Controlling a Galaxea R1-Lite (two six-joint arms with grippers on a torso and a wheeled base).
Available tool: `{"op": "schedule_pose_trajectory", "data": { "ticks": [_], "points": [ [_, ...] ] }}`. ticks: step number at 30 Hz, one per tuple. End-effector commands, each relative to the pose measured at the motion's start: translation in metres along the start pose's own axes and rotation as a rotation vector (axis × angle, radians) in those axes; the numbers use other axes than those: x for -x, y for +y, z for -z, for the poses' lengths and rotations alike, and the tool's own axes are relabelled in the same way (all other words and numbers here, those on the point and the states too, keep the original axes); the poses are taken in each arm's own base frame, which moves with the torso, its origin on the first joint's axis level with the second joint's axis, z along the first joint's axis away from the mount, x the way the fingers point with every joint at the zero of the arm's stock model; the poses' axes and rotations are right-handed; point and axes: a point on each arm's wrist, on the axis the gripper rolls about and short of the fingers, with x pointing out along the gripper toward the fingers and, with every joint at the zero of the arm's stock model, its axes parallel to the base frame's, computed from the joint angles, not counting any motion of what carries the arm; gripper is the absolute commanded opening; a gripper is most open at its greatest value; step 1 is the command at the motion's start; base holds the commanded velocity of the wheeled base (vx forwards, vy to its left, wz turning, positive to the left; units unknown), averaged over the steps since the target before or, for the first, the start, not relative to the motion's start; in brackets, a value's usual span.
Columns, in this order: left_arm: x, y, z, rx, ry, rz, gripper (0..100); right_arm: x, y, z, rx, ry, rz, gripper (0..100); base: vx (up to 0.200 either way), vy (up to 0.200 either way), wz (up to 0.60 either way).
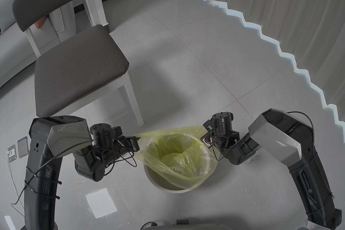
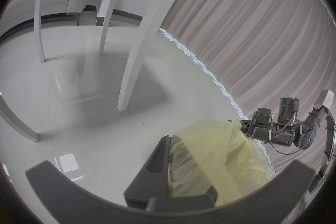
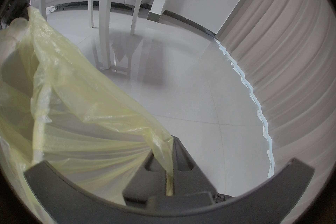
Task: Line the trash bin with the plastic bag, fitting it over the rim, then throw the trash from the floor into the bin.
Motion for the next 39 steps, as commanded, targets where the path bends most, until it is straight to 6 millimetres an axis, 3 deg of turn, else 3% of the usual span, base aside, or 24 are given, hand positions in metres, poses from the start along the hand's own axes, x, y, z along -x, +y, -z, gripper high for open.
{"op": "schedule_pose_trajectory", "data": {
  "ticks": [1, 11, 12, 14, 24, 28, 29, 32, 39],
  "points": [
    [-0.003, 0.005, 0.001, 0.007, 0.006, -0.009, 0, -0.002, 0.004, 0.006, 0.006, 0.012, -0.008, 0, 0.000, 0.000, 0.00],
    [0.004, 0.006, 0.010, 0.020, 0.048, -0.016, 0, 0.002, 0.006, 0.008, 0.018, 0.040, -0.025, 0, 0.000, 0.000, 0.00],
    [0.004, 0.006, 0.009, 0.020, 0.046, -0.015, 0, 0.003, 0.004, 0.006, 0.016, 0.036, -0.021, 100, 0.000, 0.000, 0.00],
    [0.008, 0.007, 0.009, 0.022, 0.045, -0.021, 0, 0.006, -0.002, 0.002, 0.008, 0.031, -0.014, 100, 0.000, 0.000, 0.00],
    [0.022, 0.005, 0.005, 0.025, 0.050, -0.021, 0, 0.066, -0.042, -0.022, -0.003, 0.026, -0.011, 100, 0.000, 0.000, 0.00],
    [0.027, 0.004, 0.007, 0.021, 0.040, -0.015, 0, 0.101, -0.055, -0.039, -0.011, -0.009, -0.016, 100, 0.000, 0.000, 0.00],
    [0.028, 0.004, 0.008, 0.020, 0.037, -0.014, 100, 0.108, -0.056, -0.044, -0.018, -0.023, -0.021, 100, 0.000, 0.000, 0.00],
    [0.030, 0.004, 0.011, 0.020, 0.038, -0.011, 100, 0.122, -0.053, -0.056, -0.038, -0.058, -0.056, 100, 0.000, 0.000, 0.00],
    [0.052, 0.008, 0.004, 0.032, 0.048, -0.047, 100, 0.127, -0.031, -0.062, -0.048, -0.075, -0.180, 100, 0.000, 0.000, 0.00]
  ]
}}
